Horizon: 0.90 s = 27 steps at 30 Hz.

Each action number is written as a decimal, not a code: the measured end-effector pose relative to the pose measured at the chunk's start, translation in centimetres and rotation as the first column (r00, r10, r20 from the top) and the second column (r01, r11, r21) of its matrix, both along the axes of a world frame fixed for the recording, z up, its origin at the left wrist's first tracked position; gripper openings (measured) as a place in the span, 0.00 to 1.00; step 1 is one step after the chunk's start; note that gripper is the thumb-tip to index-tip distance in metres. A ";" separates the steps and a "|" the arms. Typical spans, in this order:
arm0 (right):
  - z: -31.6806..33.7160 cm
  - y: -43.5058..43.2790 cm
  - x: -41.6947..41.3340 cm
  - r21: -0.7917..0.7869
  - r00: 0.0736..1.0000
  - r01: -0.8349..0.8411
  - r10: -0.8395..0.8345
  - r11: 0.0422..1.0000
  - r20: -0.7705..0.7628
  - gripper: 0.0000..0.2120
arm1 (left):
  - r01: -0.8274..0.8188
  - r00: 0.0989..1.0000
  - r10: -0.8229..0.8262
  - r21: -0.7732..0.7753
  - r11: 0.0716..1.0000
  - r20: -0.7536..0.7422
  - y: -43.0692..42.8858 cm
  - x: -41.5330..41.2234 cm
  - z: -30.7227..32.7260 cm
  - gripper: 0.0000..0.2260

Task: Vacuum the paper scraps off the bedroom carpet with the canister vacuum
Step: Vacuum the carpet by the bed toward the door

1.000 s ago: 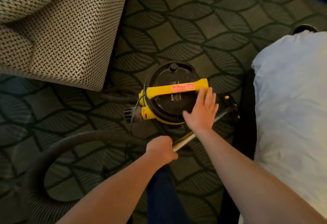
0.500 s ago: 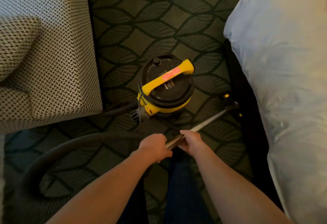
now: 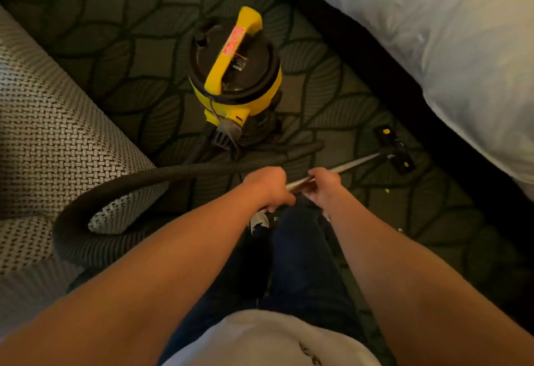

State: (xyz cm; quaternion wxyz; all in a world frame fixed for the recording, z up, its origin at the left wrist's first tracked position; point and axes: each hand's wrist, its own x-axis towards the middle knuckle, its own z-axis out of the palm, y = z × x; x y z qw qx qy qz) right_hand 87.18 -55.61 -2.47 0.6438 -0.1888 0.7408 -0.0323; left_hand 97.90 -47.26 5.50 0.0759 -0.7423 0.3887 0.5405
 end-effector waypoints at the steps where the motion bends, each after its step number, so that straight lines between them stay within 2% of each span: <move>1: 0.1 0.5 -0.9 0.002 0.999 0.035 -0.035 0.999 0.005 0.03 | 0.038 0.999 -0.038 -0.004 0.999 0.007 0.2 -0.6 0.0 0.13; 5: -0.1 2.6 -4.4 -0.001 0.985 0.172 -0.172 0.985 0.011 0.04 | 0.120 0.993 -0.120 0.003 0.993 -0.005 0.6 -3.1 -0.6 0.11; 7: 0.0 3.5 -6.3 -0.014 0.974 0.228 -0.228 0.974 0.006 0.08 | 0.153 0.988 -0.153 0.004 0.988 -0.011 0.7 -4.8 -1.1 0.11; 11: -0.7 4.5 -10.0 -0.043 0.944 0.330 -0.330 0.943 -0.011 0.11 | 0.197 0.979 -0.195 0.020 0.980 -0.068 0.7 -8.4 -2.6 0.12; 15: -2.3 4.2 -12.9 -0.100 0.913 0.405 -0.408 0.909 -0.006 0.16 | 0.177 0.982 -0.175 0.020 0.984 -0.076 -0.3 -11.5 -4.2 0.17; 17: -3.6 3.7 -14.3 -0.135 0.897 0.439 -0.441 0.889 0.012 0.14 | 0.175 0.982 -0.175 -0.003 0.985 -0.066 -1.0 -13.3 -5.4 0.18; 19: -4.7 3.2 -15.5 -0.161 0.890 0.455 -0.455 0.876 0.039 0.08 | 0.143 0.988 -0.144 -0.016 0.990 -0.064 -1.5 -14.9 -6.9 0.18; 21: -6.2 3.0 -16.7 -0.169 0.879 0.476 -0.472 0.863 0.066 0.09 | 0.087 0.992 -0.088 -0.017 0.996 -0.086 -1.8 -16.7 -9.1 0.18; 27: -10.9 6.0 -19.4 -0.141 0.886 0.463 -0.458 0.875 0.066 0.10 | 0.004 0.960 -0.005 -0.004 1.000 -0.280 -0.7 -21.5 -15.7 0.18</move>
